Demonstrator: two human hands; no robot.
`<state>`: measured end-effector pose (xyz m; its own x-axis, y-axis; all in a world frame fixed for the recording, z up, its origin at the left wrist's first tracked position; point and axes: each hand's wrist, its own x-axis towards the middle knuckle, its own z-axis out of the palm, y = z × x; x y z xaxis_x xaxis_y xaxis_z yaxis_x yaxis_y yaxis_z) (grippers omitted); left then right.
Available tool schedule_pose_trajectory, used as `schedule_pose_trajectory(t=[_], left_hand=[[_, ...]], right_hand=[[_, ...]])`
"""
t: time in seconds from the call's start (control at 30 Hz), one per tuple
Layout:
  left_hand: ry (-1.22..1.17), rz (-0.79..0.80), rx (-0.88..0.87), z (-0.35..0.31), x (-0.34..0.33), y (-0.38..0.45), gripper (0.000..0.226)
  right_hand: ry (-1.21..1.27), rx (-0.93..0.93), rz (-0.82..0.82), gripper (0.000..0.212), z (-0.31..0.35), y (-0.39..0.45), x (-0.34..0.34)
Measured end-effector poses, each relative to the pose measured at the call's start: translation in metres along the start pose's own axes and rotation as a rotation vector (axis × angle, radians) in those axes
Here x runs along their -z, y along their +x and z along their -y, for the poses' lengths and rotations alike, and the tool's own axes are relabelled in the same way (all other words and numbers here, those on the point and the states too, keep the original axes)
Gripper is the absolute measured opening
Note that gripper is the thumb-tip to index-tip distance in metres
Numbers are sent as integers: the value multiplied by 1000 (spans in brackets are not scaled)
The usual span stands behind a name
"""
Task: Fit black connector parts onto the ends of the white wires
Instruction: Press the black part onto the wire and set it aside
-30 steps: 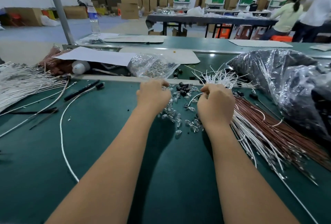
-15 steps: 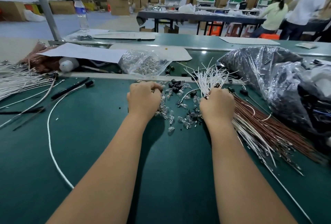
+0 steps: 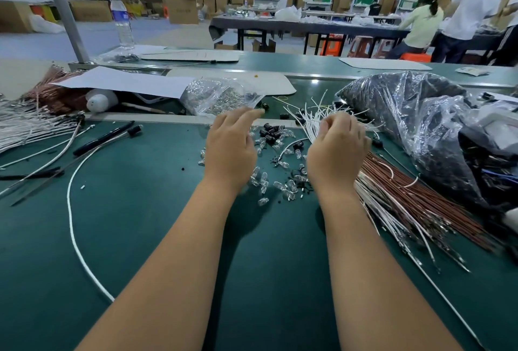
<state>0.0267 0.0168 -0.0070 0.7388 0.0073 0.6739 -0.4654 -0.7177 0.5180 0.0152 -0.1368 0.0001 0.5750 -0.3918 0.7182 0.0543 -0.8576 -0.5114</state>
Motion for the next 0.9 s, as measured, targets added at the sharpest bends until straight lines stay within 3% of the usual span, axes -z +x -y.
schedule_pose_trajectory(t=[0.17,0.27,0.33,0.47,0.67,0.73,0.8,0.9], left_hand=[[-60,66,-176,-15,3,2,73],[-109,73,-260,-20,2,1,55],[-47,10,-260,-20,3,1,41],[83,-111,-176,-8,7,4,24],[106,-176,-99,8,14,7,22],[52,-170,-96,9,15,6,22],[32,-125,-102,8,15,5,21],[19,-42,-158,3,12,4,21]], right_hand=[[356,247,91,10,22,-13,2],[439,335,107,9,28,-18,2],[413,350,31,9,29,-17,4],[231,242,-263,9,17,-3,8],[165,-222,-525,20,-12,17,17],[100,-327,-519,18,-16,18,17],[7,-350,-462,29,-13,17,17],[-8,-74,-288,48,3,10,14]])
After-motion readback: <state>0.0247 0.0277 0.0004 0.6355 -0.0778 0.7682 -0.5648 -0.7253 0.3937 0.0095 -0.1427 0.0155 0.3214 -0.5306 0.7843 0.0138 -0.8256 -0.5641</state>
